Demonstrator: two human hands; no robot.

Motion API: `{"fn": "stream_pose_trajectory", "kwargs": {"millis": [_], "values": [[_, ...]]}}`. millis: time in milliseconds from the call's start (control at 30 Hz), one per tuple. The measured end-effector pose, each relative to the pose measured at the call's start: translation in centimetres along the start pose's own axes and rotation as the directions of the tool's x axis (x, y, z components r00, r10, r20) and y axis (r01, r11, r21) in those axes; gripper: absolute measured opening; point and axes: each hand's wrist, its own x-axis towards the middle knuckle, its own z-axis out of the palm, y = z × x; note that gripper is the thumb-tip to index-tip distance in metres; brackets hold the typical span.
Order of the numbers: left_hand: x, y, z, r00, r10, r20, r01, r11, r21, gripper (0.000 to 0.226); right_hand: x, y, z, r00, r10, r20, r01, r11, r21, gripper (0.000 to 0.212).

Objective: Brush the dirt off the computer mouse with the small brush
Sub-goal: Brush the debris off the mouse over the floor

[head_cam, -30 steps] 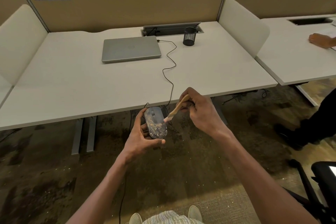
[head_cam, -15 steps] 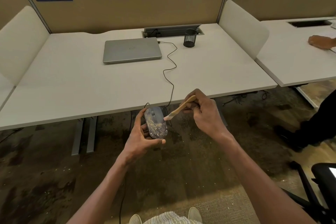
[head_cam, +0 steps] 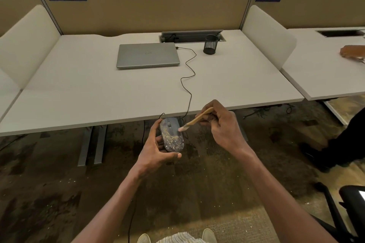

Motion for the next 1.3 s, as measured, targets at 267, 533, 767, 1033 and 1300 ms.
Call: {"fn": "stream_pose_trajectory", "kwargs": {"millis": [267, 533, 767, 1033, 1300], "values": [[-0.3, 0.4, 0.0, 1.0, -0.022, -0.015, 0.022, 1.0, -0.002, 0.14, -0.2, 0.2, -0.2, 0.999, 0.025, 0.024, -0.023, 0.998, -0.053, 0.032], [0.2, 0.8, 0.3, 0.999, -0.035, -0.016, 0.035, 0.999, 0.002, 0.137, 0.1, -1.1, 0.8, 0.995, -0.079, 0.053, 0.084, 0.99, -0.111, 0.031], [-0.3, 1.0, 0.1, 0.998, -0.054, -0.013, 0.055, 0.998, 0.02, 0.139, 0.3, -1.3, 0.4, 1.0, -0.021, -0.018, 0.019, 0.995, -0.102, 0.024], [-0.6, 1.0, 0.4, 0.999, -0.041, 0.036, 0.04, 0.999, 0.023, 0.129, 1.5, -1.2, 0.6, 0.995, 0.049, -0.082, -0.061, 0.988, -0.14, 0.022], [-0.5, 0.9, 0.2, 0.997, -0.039, 0.062, 0.039, 0.999, -0.004, 0.13, 1.9, -1.0, 0.5, 1.0, 0.027, -0.006, -0.028, 0.986, -0.166, 0.027]]}}
